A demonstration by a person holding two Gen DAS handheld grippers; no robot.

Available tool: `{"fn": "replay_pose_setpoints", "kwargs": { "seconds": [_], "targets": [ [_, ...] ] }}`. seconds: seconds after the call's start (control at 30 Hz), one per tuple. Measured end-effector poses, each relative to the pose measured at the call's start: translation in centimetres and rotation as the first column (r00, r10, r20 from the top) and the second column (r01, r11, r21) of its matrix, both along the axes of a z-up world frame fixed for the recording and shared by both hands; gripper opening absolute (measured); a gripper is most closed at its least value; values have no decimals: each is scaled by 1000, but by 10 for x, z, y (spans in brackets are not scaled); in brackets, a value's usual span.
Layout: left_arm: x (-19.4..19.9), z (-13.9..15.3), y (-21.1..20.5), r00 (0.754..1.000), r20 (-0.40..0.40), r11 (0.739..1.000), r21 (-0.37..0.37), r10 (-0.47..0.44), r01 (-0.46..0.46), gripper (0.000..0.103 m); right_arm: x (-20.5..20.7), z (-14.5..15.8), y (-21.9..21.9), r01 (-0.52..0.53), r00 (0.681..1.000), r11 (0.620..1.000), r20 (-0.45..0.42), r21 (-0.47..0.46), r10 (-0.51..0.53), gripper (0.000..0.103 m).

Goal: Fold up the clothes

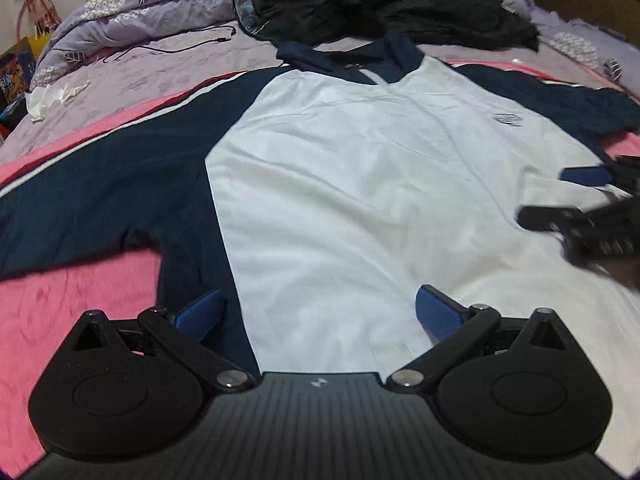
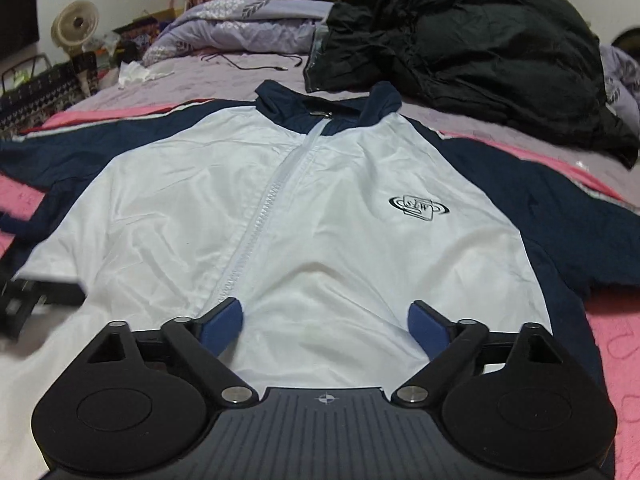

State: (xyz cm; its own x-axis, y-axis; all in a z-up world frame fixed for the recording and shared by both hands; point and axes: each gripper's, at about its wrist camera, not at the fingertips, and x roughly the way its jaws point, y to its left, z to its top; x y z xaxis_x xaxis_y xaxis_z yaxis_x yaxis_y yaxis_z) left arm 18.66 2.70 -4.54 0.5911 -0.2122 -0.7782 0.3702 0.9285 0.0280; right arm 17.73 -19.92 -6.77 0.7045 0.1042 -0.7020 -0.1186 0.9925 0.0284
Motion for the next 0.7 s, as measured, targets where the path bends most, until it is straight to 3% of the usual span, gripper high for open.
{"fn": "replay_pose_setpoints", "kwargs": {
  "seconds": [0.13,0.23,0.4,0.57,0.63,0.7],
  "targets": [
    [-35,3,4,999,30,1000,-7,18,-18,103,-24,4,3,5,1000,1000,-1,-24,-5,92],
    [-76,6,8,997,62,999,17,35,-36,103,-63,8,-2,-15,999,1000,-29,-18,14,92],
    [-145,16,23,998,5,998,1,64,-64,103,-155,22,-23,-30,999,999,-40,-41,28,92],
    [-187,16,45,995,-30,994,-44,95,-96,103,-222,20,-41,-144,986,983,-104,-114,132,95],
    [-195,25,51,992,-16,989,-77,124,-125,103,-238,27,-42,-152,987,977,-64,-148,144,91],
    [-198,42,51,989,51,987,-91,136,-131,103,-242,41,-44,-127,991,984,19,-121,130,91]
  ]
}}
